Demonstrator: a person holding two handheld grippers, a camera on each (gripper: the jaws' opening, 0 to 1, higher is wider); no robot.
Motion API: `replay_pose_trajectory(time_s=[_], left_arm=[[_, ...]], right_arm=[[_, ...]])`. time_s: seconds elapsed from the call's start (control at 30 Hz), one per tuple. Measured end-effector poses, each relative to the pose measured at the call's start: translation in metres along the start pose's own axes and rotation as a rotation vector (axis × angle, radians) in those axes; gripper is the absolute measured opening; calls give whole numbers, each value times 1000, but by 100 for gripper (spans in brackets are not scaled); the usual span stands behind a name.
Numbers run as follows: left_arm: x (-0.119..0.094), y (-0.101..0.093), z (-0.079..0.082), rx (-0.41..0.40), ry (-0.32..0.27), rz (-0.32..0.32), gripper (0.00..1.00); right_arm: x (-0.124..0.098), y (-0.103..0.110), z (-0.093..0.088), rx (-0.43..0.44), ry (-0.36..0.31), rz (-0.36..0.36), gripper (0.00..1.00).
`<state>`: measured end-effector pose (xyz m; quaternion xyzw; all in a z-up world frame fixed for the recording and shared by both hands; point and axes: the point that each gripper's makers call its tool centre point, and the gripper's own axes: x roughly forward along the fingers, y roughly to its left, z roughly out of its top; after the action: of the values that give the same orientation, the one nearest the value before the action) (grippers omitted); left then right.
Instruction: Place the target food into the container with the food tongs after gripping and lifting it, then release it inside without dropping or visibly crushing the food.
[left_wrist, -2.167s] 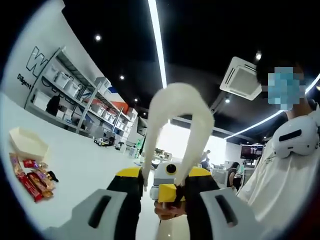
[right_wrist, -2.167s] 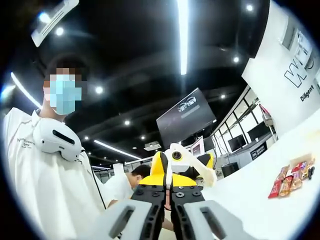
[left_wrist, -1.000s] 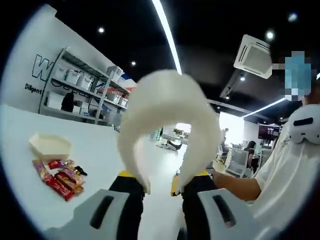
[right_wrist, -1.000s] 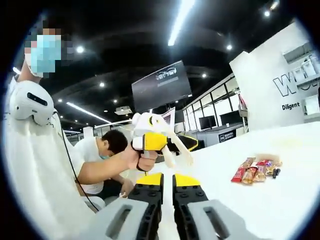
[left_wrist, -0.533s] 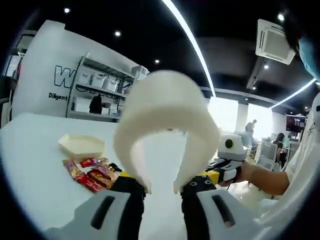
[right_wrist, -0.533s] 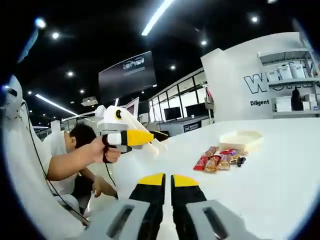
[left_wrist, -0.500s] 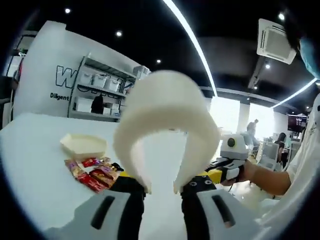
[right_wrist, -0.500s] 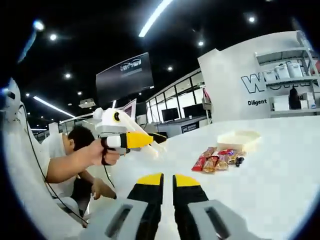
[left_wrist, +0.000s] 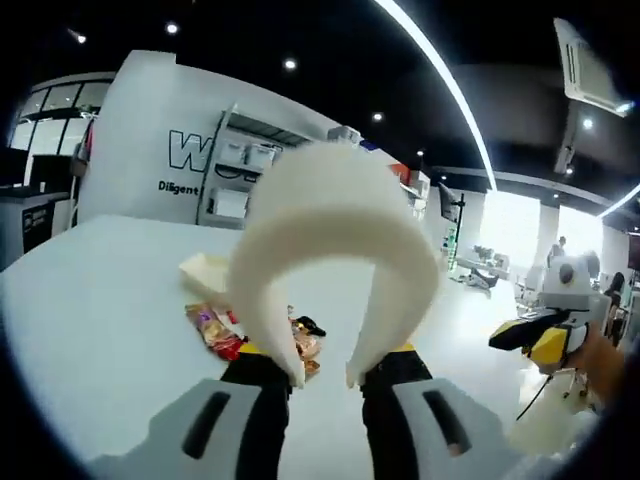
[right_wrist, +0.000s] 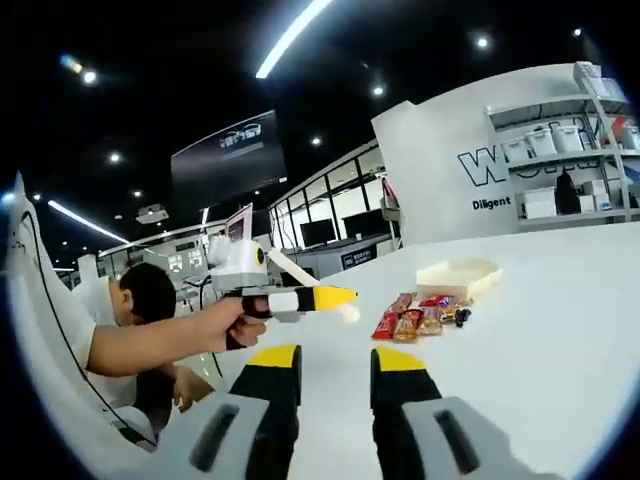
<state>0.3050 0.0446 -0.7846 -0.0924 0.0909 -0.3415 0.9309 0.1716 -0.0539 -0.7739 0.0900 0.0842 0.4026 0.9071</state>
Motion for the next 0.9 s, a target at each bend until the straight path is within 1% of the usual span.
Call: replay_pose_trajectory(time_s=[0.03,0.07,0.1,0.13,0.23,0.27,0.33,0.5,0.63,0.7,0.73,0.83,0.9], left_arm=[[5,8,-1,-12,2,45,25],[9,15,2,37,-7,87,25],[12,16,2,52,-7,95,24],[18,17,0,45,-3,96,24],[28,29,-7,6,9,138,24],[30,30,-8,6,10,143,24],[34,31,-13,14,27,147,24],[35,32,-19,35,53,203,24],[36,34,-16,54,57,230,25],[40,33,-14,62,65,237,25],[43,30,-14,82,74,240,25],[52,31,-16,132,109,252,25],[56,34,-20,195,145,273,25]], right_arm=[[-2,-2,0,9,-9,-2,20],[-5,-3,0,15,-10,-3,20],[-6,-5,-1,17,-12,-5,20],[-9,-8,0,17,-19,-12,19],[-16,-16,3,32,-33,-22,19],[-18,-17,3,37,-35,-24,19],[-22,-21,4,42,-39,-29,19],[-27,-25,4,52,-44,-33,18],[-27,-24,2,54,-42,-30,17],[-26,-24,1,54,-37,-30,17],[-26,-24,0,55,-37,-29,17],[-26,-23,-1,60,-37,-28,17],[-26,-23,-2,61,-32,-32,17]])
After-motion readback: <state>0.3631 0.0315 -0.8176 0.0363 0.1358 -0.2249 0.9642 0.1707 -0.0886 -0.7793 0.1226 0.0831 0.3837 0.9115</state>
